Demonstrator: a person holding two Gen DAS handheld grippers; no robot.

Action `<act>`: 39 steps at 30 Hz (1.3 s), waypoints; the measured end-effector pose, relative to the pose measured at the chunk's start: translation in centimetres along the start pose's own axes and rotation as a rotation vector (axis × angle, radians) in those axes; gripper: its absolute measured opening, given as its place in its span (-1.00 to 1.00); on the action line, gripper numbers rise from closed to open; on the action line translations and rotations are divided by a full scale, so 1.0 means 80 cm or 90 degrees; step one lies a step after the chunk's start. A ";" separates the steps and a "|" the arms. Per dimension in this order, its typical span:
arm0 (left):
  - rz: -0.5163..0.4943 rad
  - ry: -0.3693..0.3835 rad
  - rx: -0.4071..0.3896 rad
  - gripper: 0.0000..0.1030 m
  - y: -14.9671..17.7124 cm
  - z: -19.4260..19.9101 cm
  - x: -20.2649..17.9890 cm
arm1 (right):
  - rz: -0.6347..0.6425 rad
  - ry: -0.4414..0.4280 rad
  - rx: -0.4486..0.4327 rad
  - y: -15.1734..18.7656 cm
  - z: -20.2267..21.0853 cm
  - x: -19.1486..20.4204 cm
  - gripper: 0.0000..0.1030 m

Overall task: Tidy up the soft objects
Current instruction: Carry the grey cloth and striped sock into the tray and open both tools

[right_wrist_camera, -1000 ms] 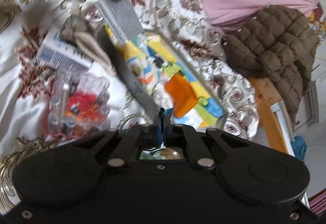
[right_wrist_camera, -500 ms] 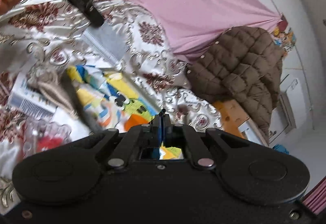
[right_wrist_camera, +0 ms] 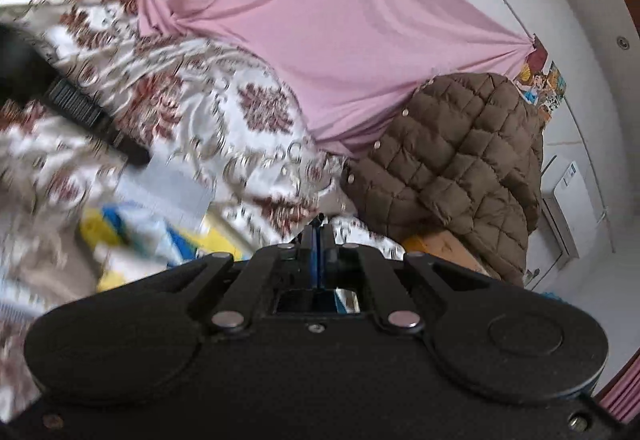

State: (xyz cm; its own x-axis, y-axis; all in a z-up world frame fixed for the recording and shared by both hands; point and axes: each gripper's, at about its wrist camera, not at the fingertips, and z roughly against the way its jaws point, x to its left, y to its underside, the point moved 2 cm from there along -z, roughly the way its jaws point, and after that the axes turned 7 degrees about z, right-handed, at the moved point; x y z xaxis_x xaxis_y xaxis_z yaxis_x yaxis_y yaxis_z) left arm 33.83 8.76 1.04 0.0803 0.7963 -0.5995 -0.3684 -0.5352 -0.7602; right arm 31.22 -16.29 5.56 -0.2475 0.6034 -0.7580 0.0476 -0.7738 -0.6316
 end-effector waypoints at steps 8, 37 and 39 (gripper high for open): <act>0.025 -0.010 0.004 -0.93 0.005 -0.014 0.025 | 0.000 -0.008 0.016 -0.030 -0.066 0.007 -1.00; -0.059 -0.069 0.154 -0.79 0.048 -0.086 0.034 | -0.145 -0.075 0.201 0.124 -0.147 0.070 -1.00; -0.062 -0.074 0.153 -0.67 0.048 -0.086 0.032 | -0.155 -0.074 0.203 0.128 -0.145 0.061 -0.92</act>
State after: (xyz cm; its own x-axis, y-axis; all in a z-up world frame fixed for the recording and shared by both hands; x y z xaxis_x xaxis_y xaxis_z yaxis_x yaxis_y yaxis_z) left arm 38.96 6.79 -5.13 0.0250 0.8753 -0.4830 -0.5744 -0.3828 -0.7235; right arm 41.73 -19.02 -6.46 -0.3236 0.7645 -0.5575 -0.3236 -0.6431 -0.6941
